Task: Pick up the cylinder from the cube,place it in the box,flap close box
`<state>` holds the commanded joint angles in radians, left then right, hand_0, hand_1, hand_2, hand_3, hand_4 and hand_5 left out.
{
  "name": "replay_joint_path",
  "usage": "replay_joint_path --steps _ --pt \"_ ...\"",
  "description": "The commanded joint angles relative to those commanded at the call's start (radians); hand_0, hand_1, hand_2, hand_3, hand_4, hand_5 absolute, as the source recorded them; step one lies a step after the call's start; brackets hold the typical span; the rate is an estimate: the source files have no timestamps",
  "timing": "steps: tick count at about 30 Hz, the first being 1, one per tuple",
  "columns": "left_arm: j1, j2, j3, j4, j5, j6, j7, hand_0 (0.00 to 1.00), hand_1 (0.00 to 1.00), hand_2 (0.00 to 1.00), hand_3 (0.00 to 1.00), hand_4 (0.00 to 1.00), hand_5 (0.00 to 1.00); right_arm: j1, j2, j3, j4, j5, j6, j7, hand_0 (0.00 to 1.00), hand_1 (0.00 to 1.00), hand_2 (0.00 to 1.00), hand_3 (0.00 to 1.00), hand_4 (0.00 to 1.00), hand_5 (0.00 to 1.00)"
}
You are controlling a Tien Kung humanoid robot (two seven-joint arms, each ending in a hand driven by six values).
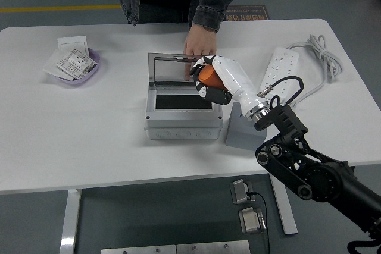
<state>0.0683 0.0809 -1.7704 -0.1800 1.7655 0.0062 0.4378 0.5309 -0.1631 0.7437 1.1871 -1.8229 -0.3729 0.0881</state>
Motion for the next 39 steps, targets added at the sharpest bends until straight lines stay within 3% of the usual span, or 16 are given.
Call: replay_joint_path --steps 11,22,33,39 --pt "-0.001 0.003 -0.01 0.0 0.015 -0.002 0.005 0.658 0.7 0.674 0.719 0.79 0.535 0.14 0.07 -0.211 -0.179 0.01 0.02 0.005 0.054 0.195 0.519 0.512 0.101 0.002" --pt "0.002 0.006 -0.025 0.0 0.035 -0.004 0.01 0.654 0.7 0.676 0.718 0.789 0.533 0.233 0.114 -0.269 -0.351 0.04 0.032 0.019 0.053 0.192 0.519 0.511 0.113 0.002" --pt "-0.002 0.004 -0.015 0.0 0.029 -0.005 0.01 0.653 0.701 0.677 0.719 0.788 0.529 0.252 0.133 -0.275 -0.395 0.025 0.039 0.022 0.053 0.192 0.522 0.518 0.137 0.002" --pt "-0.003 0.004 -0.01 0.0 0.025 -0.005 0.01 0.653 0.7 0.677 0.719 0.788 0.529 0.268 0.125 -0.264 -0.393 0.007 0.07 0.026 0.058 0.198 0.527 0.536 0.143 0.002"
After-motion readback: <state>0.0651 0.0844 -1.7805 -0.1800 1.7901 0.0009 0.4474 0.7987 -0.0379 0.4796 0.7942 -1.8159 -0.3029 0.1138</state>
